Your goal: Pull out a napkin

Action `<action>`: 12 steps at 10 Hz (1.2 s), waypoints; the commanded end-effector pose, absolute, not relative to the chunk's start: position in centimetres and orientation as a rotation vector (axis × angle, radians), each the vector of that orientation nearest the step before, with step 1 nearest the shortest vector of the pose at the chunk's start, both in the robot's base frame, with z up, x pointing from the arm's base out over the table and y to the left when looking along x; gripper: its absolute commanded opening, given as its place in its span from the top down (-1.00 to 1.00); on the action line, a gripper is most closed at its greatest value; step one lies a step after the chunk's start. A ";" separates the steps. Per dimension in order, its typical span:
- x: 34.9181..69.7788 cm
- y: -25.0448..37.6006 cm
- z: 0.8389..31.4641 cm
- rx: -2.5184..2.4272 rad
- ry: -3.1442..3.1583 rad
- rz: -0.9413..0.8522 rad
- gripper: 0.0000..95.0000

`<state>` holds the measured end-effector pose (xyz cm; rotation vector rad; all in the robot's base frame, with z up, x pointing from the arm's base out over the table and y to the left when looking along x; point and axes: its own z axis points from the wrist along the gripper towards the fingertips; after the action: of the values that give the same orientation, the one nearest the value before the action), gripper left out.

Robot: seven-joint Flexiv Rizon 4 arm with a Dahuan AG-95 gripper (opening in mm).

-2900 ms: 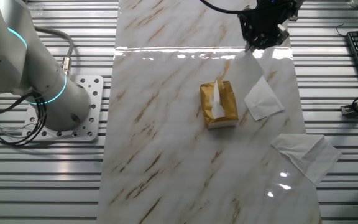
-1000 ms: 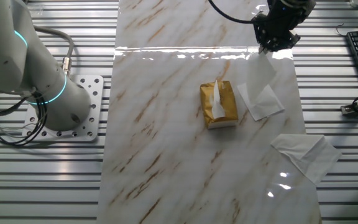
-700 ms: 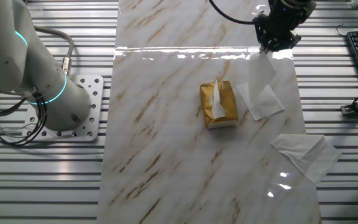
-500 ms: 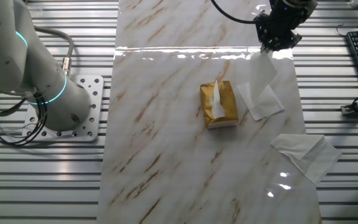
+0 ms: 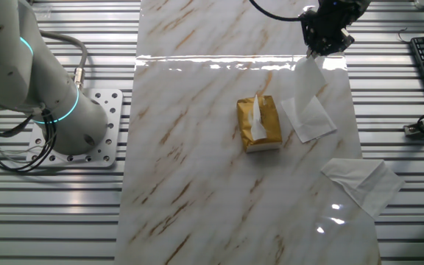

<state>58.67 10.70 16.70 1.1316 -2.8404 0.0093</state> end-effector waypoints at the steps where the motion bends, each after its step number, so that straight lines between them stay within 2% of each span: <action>1: 58.6 10.7 16.8 1.128 -2.832 -0.004 1.00; 8: 58.6 10.9 16.7 1.008 -2.869 -0.052 1.00; 9: 58.6 10.9 16.7 1.010 -2.868 -0.057 0.20; 10: 58.5 10.9 16.7 1.016 -2.866 -0.060 -0.20; 11: 58.5 10.9 16.7 1.014 -2.866 -0.057 -1.00; 12: 58.5 10.9 16.7 1.012 -2.866 -0.056 -1.00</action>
<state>58.64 10.96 16.64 1.0126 -2.8638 -0.0569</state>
